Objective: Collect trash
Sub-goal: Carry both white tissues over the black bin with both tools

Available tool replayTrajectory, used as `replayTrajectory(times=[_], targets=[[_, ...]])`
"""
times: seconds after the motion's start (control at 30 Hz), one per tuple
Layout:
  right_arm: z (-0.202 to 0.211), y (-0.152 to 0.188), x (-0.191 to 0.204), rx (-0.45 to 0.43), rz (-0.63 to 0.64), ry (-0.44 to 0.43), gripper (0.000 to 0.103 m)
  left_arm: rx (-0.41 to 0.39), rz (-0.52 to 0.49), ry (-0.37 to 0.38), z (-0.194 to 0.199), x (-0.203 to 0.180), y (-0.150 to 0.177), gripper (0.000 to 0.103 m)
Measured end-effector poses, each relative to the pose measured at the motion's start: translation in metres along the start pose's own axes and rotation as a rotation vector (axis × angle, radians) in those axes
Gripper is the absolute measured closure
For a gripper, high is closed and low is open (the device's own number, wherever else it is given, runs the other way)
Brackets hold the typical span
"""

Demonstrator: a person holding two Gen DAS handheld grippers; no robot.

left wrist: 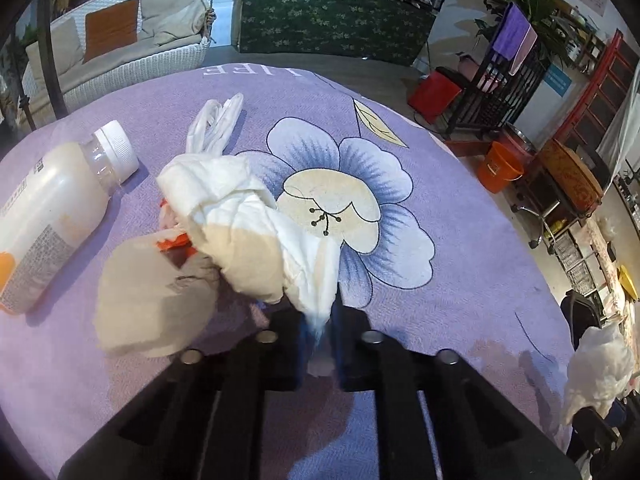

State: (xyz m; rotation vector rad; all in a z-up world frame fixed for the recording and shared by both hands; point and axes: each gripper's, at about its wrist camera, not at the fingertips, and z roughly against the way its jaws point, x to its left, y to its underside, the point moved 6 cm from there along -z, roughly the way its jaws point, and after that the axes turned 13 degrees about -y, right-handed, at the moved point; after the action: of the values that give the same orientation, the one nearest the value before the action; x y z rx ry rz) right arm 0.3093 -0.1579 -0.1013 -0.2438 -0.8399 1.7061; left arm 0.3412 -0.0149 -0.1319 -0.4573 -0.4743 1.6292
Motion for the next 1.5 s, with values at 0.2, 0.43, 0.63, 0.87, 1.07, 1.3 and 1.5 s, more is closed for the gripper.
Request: replayTrajectory(times=[0.2, 0.43, 0.63, 0.87, 1.07, 1.3, 1.5], targets=[[0.01, 0.004, -0.01, -0.036, -0.049, -0.004, 0.077, -0.057, -0.018, 0.05, 0.034, -0.007, 0.014, 0.1], [0.025, 0.018, -0.019, -0.056, -0.091, 0.002, 0.077, -0.117, -0.05, 0.15, 0.087, -0.022, 0.037, 0.1], [0.044, 0.031, -0.028, -0.08, -0.123, 0.009, 0.077, -0.129, -0.065, 0.219, 0.116, -0.043, 0.057, 0.1], [0.071, 0.054, -0.046, -0.117, -0.168, 0.038, 0.077, -0.177, -0.129, 0.267, 0.145, -0.075, 0.079, 0.1], [0.097, 0.077, -0.072, -0.141, -0.226, 0.085, 0.077, -0.182, -0.2, 0.356, 0.165, -0.116, 0.098, 0.1], [0.122, 0.108, -0.116, -0.155, -0.324, 0.177, 0.077, -0.181, -0.31, 0.443, 0.179, -0.164, 0.12, 0.1], [0.133, 0.132, -0.148, -0.154, -0.394, 0.252, 0.077, -0.177, -0.407, 0.486, 0.183, -0.203, 0.135, 0.1]])
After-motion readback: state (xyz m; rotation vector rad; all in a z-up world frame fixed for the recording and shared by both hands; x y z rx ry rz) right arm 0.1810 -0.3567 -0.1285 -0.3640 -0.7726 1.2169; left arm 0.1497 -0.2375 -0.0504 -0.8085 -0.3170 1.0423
